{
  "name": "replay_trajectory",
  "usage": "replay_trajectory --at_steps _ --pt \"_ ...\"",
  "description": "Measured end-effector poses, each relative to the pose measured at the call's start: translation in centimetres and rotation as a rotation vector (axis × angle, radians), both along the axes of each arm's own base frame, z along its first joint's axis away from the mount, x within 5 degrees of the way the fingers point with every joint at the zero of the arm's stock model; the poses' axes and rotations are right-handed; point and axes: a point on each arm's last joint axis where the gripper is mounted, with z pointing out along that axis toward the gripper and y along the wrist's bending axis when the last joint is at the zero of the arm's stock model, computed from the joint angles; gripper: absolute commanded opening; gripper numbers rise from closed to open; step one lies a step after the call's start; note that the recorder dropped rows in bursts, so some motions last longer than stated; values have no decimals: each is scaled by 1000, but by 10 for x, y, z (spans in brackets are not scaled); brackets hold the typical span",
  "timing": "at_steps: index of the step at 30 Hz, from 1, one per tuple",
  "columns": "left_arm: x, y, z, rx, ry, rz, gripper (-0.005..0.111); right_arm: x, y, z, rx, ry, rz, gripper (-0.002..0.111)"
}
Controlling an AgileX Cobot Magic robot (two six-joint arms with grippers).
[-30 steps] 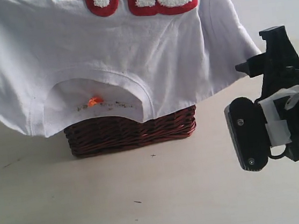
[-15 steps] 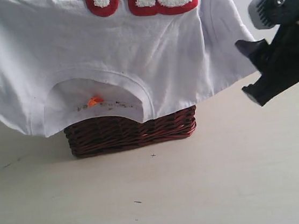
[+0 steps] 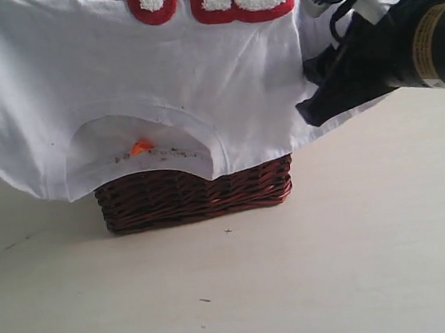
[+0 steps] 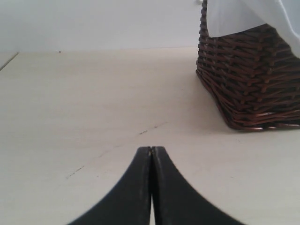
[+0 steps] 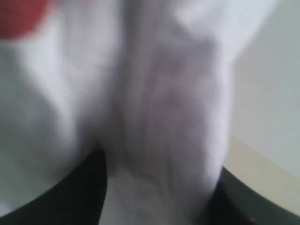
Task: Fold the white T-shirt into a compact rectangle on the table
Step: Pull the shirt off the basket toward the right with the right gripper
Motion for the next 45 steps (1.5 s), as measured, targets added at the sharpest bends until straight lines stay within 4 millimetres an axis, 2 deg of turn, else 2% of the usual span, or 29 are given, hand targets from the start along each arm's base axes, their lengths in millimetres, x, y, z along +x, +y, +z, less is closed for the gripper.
replay_trajectory --at_steps 3,5,6,10,13,16,20,23,28,33,41,45 --pt "0 0 0 0 0 0 0 -3 10 1 48 0 105 18" --pt "0 0 0 0 0 0 0 -3 10 1 48 0 106 4" --pt "0 0 0 0 0 0 0 -3 9 1 40 0 92 0" --pt "0 0 0 0 0 0 0 -2 3 2 11 -6 44 0" --pt "0 0 0 0 0 0 0 -9 0 15 39 -45 51 0" --pt "0 0 0 0 0 0 0 -19 -4 41 127 -111 67 0" --pt "0 0 0 0 0 0 0 -40 -13 93 292 -239 93 0" --pt "0 0 0 0 0 0 0 -56 -20 125 402 -314 115 0" --pt "0 0 0 0 0 0 0 -68 -24 163 511 -403 153 0" --pt "0 0 0 0 0 0 0 -62 -22 204 563 -487 149 0" --pt "0 0 0 0 0 0 0 -45 -18 281 658 -643 100 0" --pt "0 0 0 0 0 0 0 -38 -14 312 703 -718 103 0"
